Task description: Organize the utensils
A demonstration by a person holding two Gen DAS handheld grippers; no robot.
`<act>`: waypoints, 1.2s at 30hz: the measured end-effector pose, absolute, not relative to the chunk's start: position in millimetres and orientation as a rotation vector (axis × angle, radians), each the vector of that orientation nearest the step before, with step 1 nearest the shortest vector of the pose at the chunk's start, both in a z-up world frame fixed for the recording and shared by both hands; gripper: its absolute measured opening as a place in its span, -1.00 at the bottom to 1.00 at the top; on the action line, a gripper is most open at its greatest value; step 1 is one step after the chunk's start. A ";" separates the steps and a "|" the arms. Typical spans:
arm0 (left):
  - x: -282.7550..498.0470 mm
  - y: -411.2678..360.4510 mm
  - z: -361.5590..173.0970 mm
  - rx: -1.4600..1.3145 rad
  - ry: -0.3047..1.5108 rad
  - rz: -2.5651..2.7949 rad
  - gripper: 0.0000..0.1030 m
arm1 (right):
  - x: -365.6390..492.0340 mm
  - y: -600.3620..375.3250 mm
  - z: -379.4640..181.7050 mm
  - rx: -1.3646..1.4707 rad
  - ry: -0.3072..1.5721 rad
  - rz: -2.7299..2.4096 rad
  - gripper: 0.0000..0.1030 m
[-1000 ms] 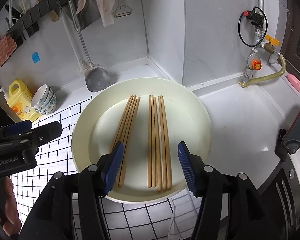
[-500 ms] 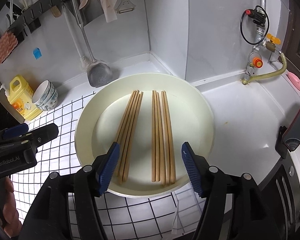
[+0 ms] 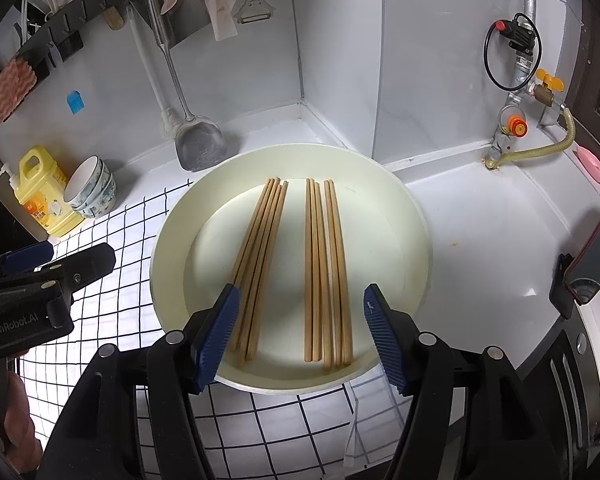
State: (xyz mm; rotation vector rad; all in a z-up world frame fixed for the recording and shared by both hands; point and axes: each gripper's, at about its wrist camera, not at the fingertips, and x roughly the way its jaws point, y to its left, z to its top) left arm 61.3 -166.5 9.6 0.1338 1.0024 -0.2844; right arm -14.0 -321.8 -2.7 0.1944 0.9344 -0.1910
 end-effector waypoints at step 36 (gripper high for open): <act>53.8 -165.2 15.2 0.126 0.983 -0.292 0.88 | -16.7 -309.9 -0.2 0.157 0.928 -0.176 0.21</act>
